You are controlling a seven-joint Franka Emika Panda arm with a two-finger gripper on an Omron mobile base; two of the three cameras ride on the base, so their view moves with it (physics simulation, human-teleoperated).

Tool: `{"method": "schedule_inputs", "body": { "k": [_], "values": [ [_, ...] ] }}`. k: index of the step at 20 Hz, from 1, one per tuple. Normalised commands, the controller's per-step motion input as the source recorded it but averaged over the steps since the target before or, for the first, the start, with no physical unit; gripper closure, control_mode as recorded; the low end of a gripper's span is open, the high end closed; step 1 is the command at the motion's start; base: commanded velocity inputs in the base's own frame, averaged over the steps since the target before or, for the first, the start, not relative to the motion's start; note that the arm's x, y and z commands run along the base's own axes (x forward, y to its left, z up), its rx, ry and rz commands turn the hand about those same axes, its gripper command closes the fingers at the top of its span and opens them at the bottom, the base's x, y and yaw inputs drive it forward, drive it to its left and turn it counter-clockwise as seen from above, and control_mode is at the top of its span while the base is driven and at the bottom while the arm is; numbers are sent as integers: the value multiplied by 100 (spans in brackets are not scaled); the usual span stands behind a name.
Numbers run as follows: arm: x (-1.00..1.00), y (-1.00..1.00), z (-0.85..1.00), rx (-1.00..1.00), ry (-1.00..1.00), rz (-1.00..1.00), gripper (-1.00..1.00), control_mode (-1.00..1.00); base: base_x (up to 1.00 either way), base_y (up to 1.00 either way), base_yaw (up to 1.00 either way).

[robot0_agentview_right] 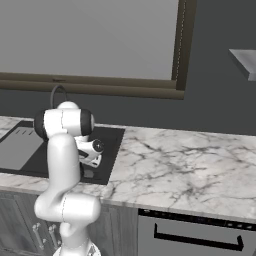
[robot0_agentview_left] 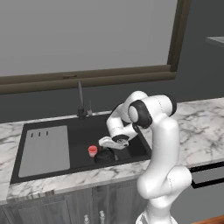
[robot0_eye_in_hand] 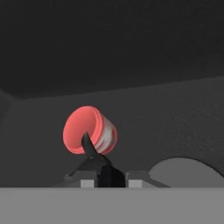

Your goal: Open the cabinet, pick the kettle from the cabinet, and place it in the sink.

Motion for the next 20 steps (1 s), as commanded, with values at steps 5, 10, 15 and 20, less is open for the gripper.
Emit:
{"method": "schedule_inputs", "body": {
  "k": [5,10,15,20],
  "values": [
    [0,5,-18,0,0,0,-100,-100,0,0,0],
    [-4,2,-8,1,0,0,-100,-100,0,0,0],
    [-2,0,-7,0,0,0,-100,-100,0,0,0],
    [0,0,-6,-1,0,0,-100,-100,0,0,0]
  ]
}}
